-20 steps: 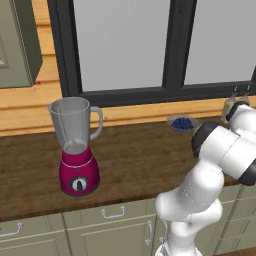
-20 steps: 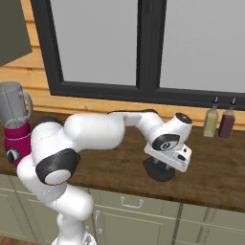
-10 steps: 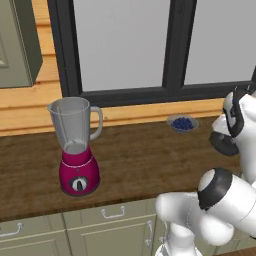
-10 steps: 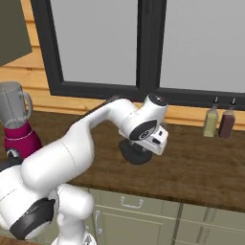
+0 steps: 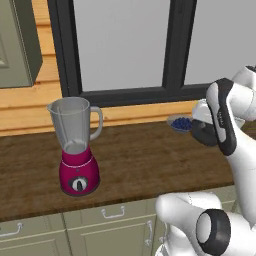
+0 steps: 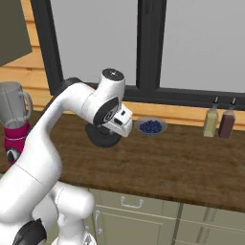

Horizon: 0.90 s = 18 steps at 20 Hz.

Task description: Close the lid blender by securely placing the lid on top.

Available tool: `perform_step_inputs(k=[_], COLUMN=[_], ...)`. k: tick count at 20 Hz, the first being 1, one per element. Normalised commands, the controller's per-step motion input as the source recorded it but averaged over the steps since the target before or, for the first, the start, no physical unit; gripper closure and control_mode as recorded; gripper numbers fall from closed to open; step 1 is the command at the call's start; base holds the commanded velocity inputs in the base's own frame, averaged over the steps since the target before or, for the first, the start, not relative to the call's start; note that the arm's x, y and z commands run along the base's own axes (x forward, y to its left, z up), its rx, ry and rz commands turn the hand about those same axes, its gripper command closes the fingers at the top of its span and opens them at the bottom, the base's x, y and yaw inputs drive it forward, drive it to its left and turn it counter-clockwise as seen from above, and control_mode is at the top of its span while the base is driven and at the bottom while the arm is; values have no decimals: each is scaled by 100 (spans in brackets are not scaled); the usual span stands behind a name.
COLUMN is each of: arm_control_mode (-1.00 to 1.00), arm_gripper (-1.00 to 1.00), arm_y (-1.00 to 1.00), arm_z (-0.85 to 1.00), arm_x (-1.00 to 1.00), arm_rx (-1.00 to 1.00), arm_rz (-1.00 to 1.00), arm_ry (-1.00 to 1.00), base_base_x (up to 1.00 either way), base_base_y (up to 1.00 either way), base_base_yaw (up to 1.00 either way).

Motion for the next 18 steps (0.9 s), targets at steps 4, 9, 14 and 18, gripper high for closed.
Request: perform_step_inputs(k=[4, 9, 14, 18], arm_control_mode=[-100, -100, -100, -100], arm_gripper=[100, 100, 100, 100], arm_y=[85, 90, 83, 94], arm_z=[99, 96, 75, 42], arm_x=[-30, -21, -7, 0], arm_rx=[0, 0, 0, 0], arm_rz=[0, 0, 0, 0], arm_ry=[-2, 0, 0, 0], base_base_x=[0, 0, 0, 0], base_base_y=[0, 0, 0, 0], base_base_yaw=[0, 0, 0, 0])
